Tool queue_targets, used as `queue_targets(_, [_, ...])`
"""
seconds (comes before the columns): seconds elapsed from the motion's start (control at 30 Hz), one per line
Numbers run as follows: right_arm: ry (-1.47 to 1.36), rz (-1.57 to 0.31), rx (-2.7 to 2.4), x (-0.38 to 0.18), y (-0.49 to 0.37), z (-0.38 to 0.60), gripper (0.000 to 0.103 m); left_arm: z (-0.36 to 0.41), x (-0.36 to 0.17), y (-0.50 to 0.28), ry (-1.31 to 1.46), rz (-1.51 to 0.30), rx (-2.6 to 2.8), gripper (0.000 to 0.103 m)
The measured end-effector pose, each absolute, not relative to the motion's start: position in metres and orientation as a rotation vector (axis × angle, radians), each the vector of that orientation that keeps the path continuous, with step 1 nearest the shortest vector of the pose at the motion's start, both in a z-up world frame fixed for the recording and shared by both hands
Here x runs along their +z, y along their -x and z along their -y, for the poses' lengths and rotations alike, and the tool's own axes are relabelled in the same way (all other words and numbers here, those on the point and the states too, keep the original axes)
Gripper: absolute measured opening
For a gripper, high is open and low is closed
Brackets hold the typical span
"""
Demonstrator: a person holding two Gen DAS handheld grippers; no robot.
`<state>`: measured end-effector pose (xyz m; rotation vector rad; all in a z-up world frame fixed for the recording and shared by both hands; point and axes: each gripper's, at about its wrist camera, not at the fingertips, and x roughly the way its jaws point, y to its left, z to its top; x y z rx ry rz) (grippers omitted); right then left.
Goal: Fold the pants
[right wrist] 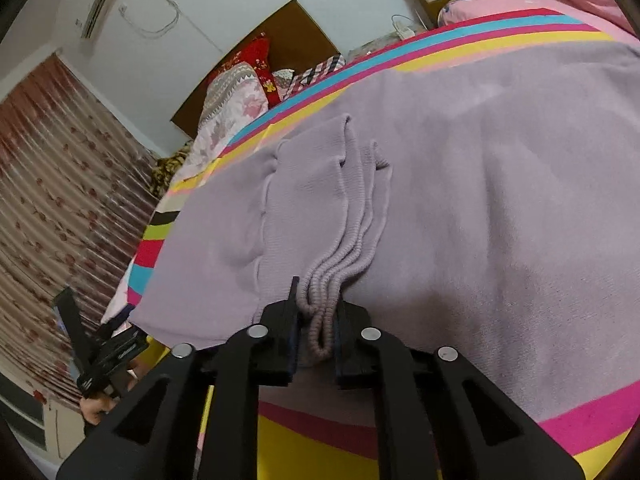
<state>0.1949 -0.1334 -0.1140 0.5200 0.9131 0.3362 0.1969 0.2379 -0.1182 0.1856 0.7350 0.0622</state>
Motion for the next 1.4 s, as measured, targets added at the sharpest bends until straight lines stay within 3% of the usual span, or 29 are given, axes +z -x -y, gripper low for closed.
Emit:
queue_targets(0.1, [-0.528,-0.927,0.337,-0.112,-0.196,0.135,0.016,-0.232,-0.114,-0.184,-0.268,-0.705,0.061,0.102])
queue_targets(0.13, [-0.5,-0.921,0.305,-0.106,-0.194,0.135,0.029,-0.232,-0.114,-0.181,-0.281,-0.701,0.061,0.102])
queue_targets(0.17, [-0.468,-0.905,0.27,-0.099,-0.191,0.135,0.051,-0.232,-0.114,-0.178,-0.284,-0.697,0.062,0.102])
queue_targets(0.23, [-0.378,-0.795,0.174,-0.075,-0.18,0.131,0.073,-0.233,-0.113,-0.177,-0.277,-0.693,0.062,0.102])
queue_targets(0.4, [-0.157,-0.645,0.293,-0.043,-0.169,0.086,0.072,-0.233,-0.115,-0.18,-0.249,-0.696,0.067,0.102])
queue_targets(0.47, [-0.115,-0.667,0.359,-0.048,-0.171,0.065,0.064,-0.233,-0.115,-0.179,-0.242,-0.698,0.069,0.102])
queue_targets(0.67, [-0.128,-0.824,0.365,-0.098,-0.186,0.06,0.058,-0.232,-0.116,-0.175,-0.245,-0.703,0.063,0.102])
queue_targets(1.4, [-0.17,-0.793,0.457,-0.101,-0.184,0.078,0.06,-0.24,-0.12,-0.15,-0.275,-0.77,0.144,0.102])
